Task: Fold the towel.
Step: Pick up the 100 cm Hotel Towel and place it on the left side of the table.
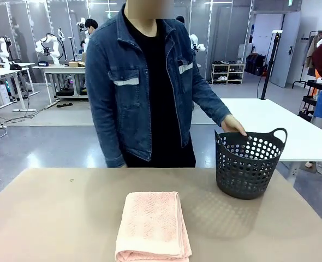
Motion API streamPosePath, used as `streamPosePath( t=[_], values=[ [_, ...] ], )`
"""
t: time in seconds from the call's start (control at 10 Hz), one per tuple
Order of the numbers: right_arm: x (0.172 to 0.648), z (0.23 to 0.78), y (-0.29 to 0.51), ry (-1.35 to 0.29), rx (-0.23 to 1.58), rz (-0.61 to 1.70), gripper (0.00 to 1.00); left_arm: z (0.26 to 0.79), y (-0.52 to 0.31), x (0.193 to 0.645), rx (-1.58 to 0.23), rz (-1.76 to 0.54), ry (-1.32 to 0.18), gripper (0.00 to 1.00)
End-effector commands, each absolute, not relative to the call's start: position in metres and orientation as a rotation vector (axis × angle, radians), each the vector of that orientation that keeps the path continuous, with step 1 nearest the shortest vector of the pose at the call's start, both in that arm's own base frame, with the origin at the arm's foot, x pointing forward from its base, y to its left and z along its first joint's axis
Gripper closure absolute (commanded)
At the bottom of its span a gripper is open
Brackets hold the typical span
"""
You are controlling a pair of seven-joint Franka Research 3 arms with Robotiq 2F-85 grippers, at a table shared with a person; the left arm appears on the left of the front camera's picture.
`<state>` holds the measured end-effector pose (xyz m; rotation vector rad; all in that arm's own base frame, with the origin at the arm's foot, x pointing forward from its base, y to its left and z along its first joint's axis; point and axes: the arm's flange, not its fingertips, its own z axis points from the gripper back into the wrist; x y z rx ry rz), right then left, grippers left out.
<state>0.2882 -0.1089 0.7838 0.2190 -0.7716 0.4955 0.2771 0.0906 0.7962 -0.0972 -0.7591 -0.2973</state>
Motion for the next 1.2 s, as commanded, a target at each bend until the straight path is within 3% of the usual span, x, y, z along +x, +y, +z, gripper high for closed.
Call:
streamPosePath(
  t=[0.0, 1.1],
  values=[
    [0.288, 0.7858, -0.1092, -0.769, 0.219, 0.495, 0.0, 0.7994, 0.0907, 0.2768, -0.097, -0.303, -0.751, 0.0],
    [0.288, 0.7858, -0.1092, -0.769, 0.219, 0.495, 0.0, 0.7994, 0.0907, 0.2768, -0.097, -0.303, -0.751, 0.0]
  ],
)
